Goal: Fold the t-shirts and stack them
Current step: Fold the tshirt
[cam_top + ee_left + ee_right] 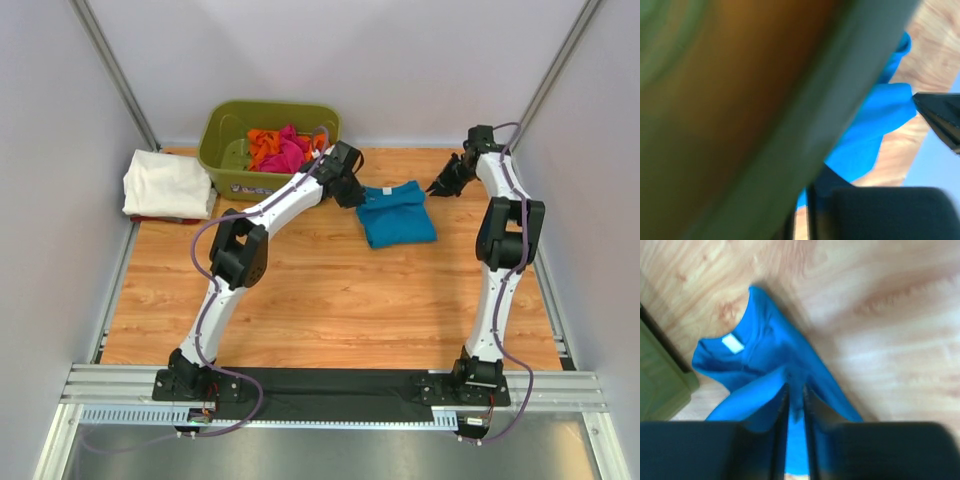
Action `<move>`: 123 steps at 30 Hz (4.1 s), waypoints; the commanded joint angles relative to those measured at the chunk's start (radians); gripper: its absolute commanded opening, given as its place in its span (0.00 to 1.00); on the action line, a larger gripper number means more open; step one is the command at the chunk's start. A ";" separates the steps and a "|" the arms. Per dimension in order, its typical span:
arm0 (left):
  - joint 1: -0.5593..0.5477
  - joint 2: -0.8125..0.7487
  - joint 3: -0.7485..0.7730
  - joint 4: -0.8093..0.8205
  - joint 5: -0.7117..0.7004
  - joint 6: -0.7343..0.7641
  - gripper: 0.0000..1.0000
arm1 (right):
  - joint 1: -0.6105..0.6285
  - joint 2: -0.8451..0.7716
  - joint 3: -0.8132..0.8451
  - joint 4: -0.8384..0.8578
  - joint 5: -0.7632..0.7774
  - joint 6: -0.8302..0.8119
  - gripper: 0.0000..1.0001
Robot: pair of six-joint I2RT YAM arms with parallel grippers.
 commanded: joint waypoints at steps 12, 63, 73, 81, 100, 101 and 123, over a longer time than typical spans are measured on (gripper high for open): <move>0.026 -0.092 0.088 0.200 -0.075 0.134 0.68 | -0.001 -0.062 0.188 0.173 -0.085 -0.025 0.70; -0.106 -0.057 -0.284 0.263 0.002 0.386 0.00 | 0.082 -0.145 -0.325 0.301 0.041 -0.126 0.11; -0.106 -0.249 -0.250 0.253 -0.002 0.493 0.08 | 0.082 -0.256 -0.353 0.272 0.076 -0.125 0.10; -0.158 -0.330 -0.361 0.317 0.100 0.473 0.07 | 0.082 -0.441 -0.490 0.218 0.150 -0.107 0.05; -0.175 -0.203 -0.504 0.289 0.097 0.443 0.00 | 0.082 -0.371 -0.693 0.299 0.274 -0.108 0.00; -0.175 -0.200 -0.506 0.285 0.096 0.443 0.00 | 0.080 -0.371 -0.695 0.296 0.279 -0.110 0.00; -0.165 -0.265 -0.386 0.314 0.091 0.441 0.00 | 0.096 -0.460 -0.520 0.307 0.103 -0.074 0.00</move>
